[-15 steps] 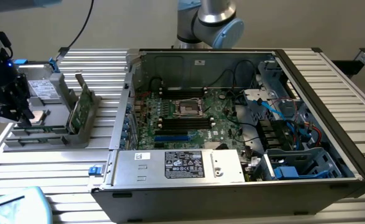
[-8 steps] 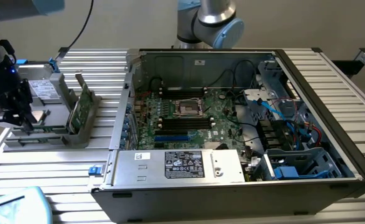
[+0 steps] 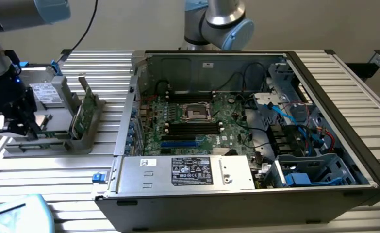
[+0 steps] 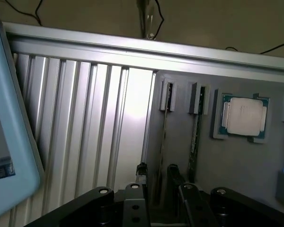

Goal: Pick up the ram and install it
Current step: 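Pick up the ram and move it above insertion slot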

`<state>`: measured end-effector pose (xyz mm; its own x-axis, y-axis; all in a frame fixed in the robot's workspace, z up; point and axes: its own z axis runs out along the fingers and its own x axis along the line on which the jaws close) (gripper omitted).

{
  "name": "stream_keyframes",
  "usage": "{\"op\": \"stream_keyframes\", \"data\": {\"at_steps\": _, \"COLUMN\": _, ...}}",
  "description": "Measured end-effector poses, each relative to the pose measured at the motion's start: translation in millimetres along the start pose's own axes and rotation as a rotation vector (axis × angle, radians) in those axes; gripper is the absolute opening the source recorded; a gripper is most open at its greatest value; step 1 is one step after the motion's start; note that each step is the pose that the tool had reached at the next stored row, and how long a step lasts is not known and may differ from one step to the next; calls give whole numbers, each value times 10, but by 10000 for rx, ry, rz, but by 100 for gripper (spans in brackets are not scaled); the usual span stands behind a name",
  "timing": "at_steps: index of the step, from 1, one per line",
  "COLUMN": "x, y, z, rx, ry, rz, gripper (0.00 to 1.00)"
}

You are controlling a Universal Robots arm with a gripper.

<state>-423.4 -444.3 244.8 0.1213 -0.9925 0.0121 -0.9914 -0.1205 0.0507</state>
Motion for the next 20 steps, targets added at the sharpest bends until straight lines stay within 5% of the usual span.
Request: {"op": "stream_keyframes", "data": {"at_steps": 20, "x": -7, "y": 8, "z": 323, "rx": 5, "ry": -24, "rz": -1, "gripper": 31}}
